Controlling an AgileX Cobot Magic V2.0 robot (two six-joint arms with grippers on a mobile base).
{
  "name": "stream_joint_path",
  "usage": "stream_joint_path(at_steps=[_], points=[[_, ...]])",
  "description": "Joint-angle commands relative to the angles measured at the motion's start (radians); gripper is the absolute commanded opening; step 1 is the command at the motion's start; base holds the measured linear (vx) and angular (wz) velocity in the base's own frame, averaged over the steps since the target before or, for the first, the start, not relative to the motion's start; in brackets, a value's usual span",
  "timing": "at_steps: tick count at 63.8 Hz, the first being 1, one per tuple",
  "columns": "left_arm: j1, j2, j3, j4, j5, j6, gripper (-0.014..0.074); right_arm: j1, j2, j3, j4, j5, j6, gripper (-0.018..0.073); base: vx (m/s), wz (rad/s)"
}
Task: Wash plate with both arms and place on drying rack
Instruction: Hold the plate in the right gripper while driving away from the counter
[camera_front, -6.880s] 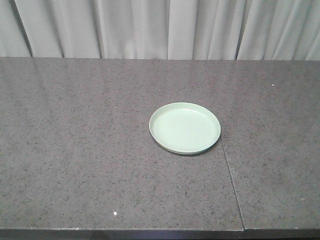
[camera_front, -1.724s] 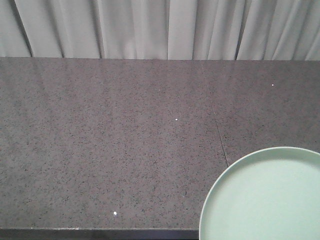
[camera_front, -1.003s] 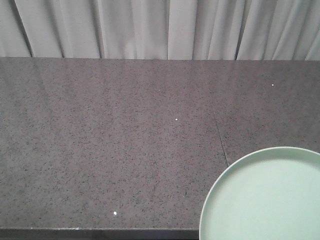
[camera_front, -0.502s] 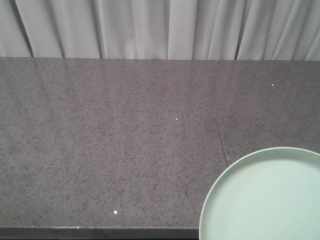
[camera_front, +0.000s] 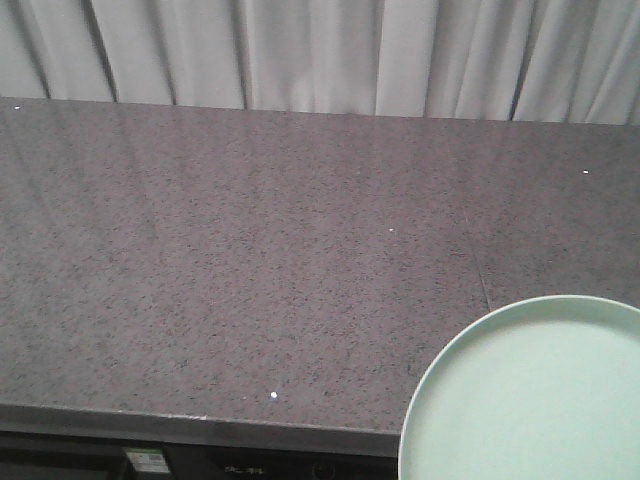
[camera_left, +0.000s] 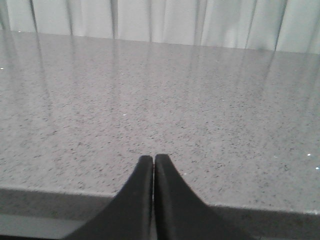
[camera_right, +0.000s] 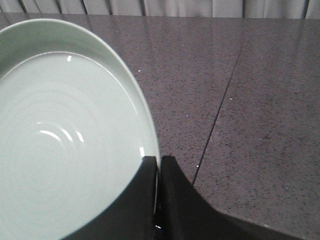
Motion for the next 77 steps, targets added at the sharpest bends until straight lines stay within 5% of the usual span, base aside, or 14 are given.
stream_joint_path(at_steps=[1,77], points=[[0.000,-0.014,-0.026,-0.009,-0.072,-0.009,-0.0006,-0.003,0.016,-0.024,0.003,-0.082,0.000,-0.0001,-0.07,0.29],[0.000,-0.014,-0.026,-0.009,-0.072,-0.009,-0.0006,-0.003,0.016,-0.024,0.003,-0.082,0.000,-0.0001,-0.15,0.58]])
